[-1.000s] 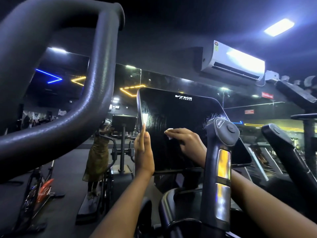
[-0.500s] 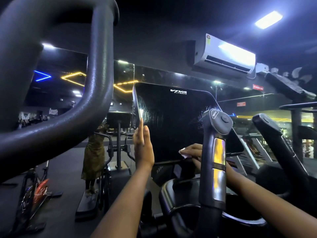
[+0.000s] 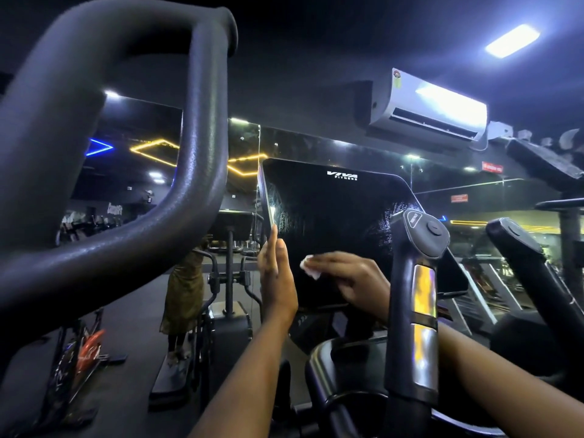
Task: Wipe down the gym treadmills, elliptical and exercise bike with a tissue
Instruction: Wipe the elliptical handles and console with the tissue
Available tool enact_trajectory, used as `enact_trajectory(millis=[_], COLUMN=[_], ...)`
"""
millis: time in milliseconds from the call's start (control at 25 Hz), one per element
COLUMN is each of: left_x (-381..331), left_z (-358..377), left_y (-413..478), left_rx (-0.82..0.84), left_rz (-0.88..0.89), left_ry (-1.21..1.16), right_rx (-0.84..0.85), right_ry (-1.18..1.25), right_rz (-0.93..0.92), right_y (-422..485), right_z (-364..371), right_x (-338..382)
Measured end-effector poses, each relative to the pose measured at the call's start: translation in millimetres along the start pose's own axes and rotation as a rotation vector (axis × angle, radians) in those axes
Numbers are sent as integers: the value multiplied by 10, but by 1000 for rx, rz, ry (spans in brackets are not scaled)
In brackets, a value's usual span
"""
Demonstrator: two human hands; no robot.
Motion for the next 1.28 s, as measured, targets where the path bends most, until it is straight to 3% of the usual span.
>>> enact_trajectory(millis=[80, 320, 480, 520, 640, 800, 920, 1040, 1280], left_x=[3, -4, -56, -60, -42, -113, -193, -107, 65], left_z=[1, 7, -15, -23, -60, -218, -362, -492, -832], left_y=[-3, -7, -36, -39, -127, -492, -710, -1006, -1778], left_rx=[-4, 0, -5, 13, 131, 155, 147, 223, 402], left_rz=[-14, 0, 32, 29, 12, 8, 36, 6, -45], left_ry=[3, 35, 140, 191, 371, 509, 552, 587, 686], right_rx=[-4, 141, 358, 302, 137, 138, 117, 106, 77], right_ry=[17, 27, 15, 9, 104, -110, -353, -441, -357], right_rz=[35, -138, 84, 83, 365, 719, 687, 619, 706], right_y=[132, -307, -514, -472, -564, -846, -820, -899, -1245], right_z=[-30, 47, -276, -381, -503, -590, -861, -1134, -1536], right_x=[75, 198, 174, 224, 2, -322, -67, 320, 1047])
Point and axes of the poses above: each hand's wrist, its own y-axis towards the middle knuckle, its own z-axis out of the palm, x = y × z, the point moved 9 cm from there along y, towards the middle knuckle, and after that the axes turned 12 degrees about -x, right-handed, at the moved point
